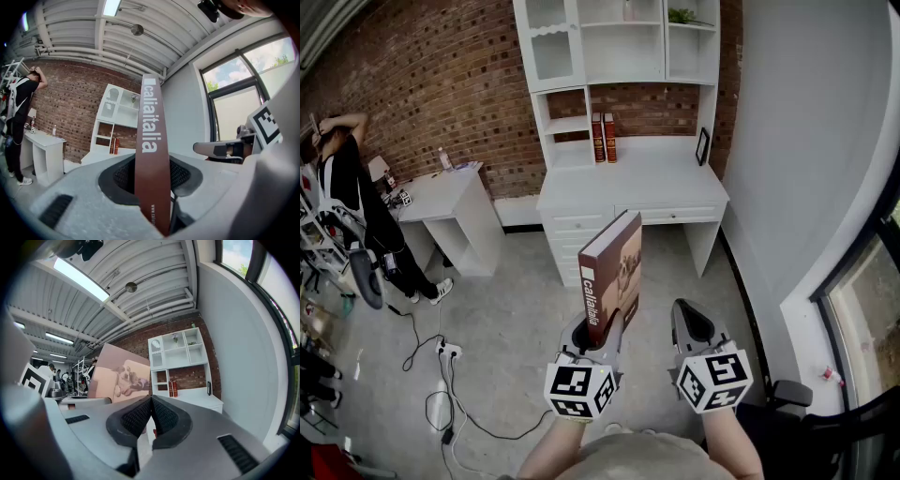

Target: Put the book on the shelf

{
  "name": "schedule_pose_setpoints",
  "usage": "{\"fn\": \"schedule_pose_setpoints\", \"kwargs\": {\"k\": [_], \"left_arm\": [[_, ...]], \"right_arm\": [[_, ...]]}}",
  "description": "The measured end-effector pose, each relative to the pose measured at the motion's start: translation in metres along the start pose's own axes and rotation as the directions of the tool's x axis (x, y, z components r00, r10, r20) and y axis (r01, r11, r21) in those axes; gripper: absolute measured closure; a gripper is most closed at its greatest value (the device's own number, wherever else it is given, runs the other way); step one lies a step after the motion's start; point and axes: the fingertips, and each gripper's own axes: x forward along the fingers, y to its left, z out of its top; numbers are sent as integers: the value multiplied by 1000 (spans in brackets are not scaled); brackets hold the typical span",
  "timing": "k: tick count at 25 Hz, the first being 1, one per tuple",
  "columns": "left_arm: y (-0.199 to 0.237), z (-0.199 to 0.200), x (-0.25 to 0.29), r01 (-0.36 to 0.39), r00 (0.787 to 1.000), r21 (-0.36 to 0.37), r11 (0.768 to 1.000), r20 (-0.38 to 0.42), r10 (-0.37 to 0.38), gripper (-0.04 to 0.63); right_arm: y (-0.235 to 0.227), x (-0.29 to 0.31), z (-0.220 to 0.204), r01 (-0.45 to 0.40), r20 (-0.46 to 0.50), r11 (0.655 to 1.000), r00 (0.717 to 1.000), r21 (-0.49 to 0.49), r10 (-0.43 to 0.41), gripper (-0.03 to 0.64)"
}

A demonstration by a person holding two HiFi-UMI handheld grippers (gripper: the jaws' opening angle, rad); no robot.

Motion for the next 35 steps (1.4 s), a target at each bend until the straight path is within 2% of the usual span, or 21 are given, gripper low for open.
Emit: {"fn": "schedule_pose_setpoints", "kwargs": {"k": [9,14,19,25,35], "left_arm": [[4,-7,5,0,1000,-10,1000,1,0,451],[11,-20,13,4,1000,-15,1000,-4,-4,451],[24,-37,22,13,1000,-15,1000,-6,-13,451],[70,-10,24,43,999,-38,998,-27,-44,450],[98,-13,36,49,998,-64,997,-28,-51,450]], "right_arm": [[-4,5,-15,-3,-17,1000,1000,-9,3,611],[-6,13,-26,-25,12,999,1000,44,25,611],[-9,28,-45,0,11,999,1000,43,-1,611],[24,62,-24,43,-15,998,999,34,-43,611],[33,84,-25,55,-26,998,998,9,-54,611]]}}
